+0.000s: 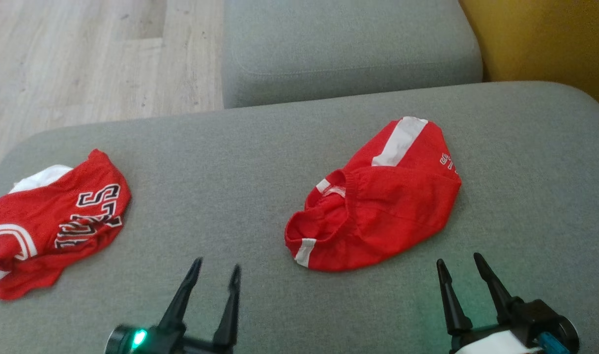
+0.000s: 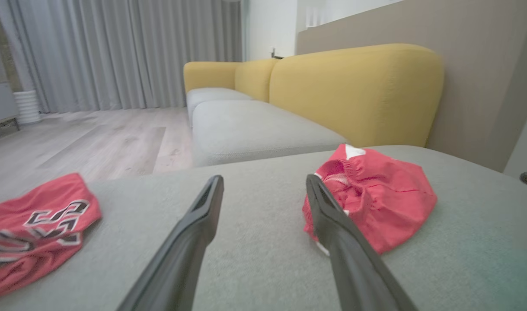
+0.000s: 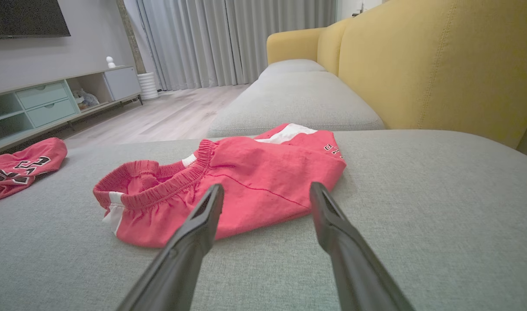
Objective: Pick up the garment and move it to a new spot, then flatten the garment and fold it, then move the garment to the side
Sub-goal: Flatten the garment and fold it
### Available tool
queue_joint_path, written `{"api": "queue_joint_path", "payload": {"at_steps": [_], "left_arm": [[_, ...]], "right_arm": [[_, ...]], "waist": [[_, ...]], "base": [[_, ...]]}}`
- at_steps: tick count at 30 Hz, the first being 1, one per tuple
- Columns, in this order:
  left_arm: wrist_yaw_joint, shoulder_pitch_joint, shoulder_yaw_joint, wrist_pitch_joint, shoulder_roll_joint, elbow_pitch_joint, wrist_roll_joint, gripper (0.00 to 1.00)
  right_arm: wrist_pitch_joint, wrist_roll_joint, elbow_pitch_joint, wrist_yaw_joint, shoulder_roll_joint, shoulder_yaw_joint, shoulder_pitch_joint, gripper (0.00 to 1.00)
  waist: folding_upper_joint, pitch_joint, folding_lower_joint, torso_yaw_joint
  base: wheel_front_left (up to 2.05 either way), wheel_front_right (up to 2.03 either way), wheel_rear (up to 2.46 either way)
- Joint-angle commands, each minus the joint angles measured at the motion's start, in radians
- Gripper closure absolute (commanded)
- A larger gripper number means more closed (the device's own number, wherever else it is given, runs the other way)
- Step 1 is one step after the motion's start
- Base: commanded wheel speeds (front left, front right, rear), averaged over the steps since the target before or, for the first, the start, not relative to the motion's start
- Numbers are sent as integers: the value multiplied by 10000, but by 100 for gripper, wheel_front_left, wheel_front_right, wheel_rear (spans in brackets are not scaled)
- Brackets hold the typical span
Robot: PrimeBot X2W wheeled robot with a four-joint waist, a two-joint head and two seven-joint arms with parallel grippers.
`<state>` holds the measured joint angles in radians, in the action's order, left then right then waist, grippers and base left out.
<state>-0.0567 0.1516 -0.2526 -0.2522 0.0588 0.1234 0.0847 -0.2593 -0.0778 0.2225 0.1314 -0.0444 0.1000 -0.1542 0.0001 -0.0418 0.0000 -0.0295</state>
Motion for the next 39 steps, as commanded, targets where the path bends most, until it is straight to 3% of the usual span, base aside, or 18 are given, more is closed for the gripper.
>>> {"api": "queue_joint_path", "payload": {"at_steps": [1, 4, 8, 13, 17, 19, 23, 29, 39], "left_arm": [[-178, -793, 169, -95, 21, -282, -127, 0], [-584, -1460, -387, -95, 514, -58, -277, 0], [-719, -2366, -1292, -95, 1385, 415, -376, 0], [-736, -4438, -4011, 457, 3271, 1130, 239, 0], [-737, -5913, -5516, 1330, 4205, 1406, 675, 0], [-738, -6518, -5936, 1738, 4332, 1587, 721, 0], [-739, -7633, -6606, 2449, 4027, 2174, 594, 0], [-524, -8200, -6804, 3040, 3666, 3061, 299, 0], [-288, -7836, -7017, 2840, 3894, 2643, 246, 0]], "right_arm": [[-24, 60, -344, -7, -58, 265, 465, 0], [-24, 65, -369, -7, -58, 311, 548, 0], [-24, 73, -378, -7, -58, 382, 678, 0], [-24, 6, -404, -7, -58, 485, 1041, 0], [-24, -111, -434, -7, -58, 572, 1279, 0], [-24, -162, -457, -7, -58, 587, 1374, 0], [-24, -165, -511, -7, -58, 584, 1662, 0], [-24, -52, -555, -7, -58, 548, 1978, 0], [-24, 32, -531, -7, -58, 431, 1957, 0]], "waist": [[-1, 114, 0, -84], [-1, 325, 0, -216], [-1, 555, 0, -378], [-1, 1124, 0, -739], [-1, 1539, 0, -1057], [-1, 1765, 0, -1172], [-1, 2405, 0, -1325], [-1, 2914, 0, -1367], [-1, 2946, 0, -1147]], "base": [[0, 0, 0], [0, 0, 0], [0, 0, 0], [0, 0, 0], [0, 0, 0], [0, 0, 0], [0, 0, 0], [0, 0, 0], [0, 0, 0]]}}
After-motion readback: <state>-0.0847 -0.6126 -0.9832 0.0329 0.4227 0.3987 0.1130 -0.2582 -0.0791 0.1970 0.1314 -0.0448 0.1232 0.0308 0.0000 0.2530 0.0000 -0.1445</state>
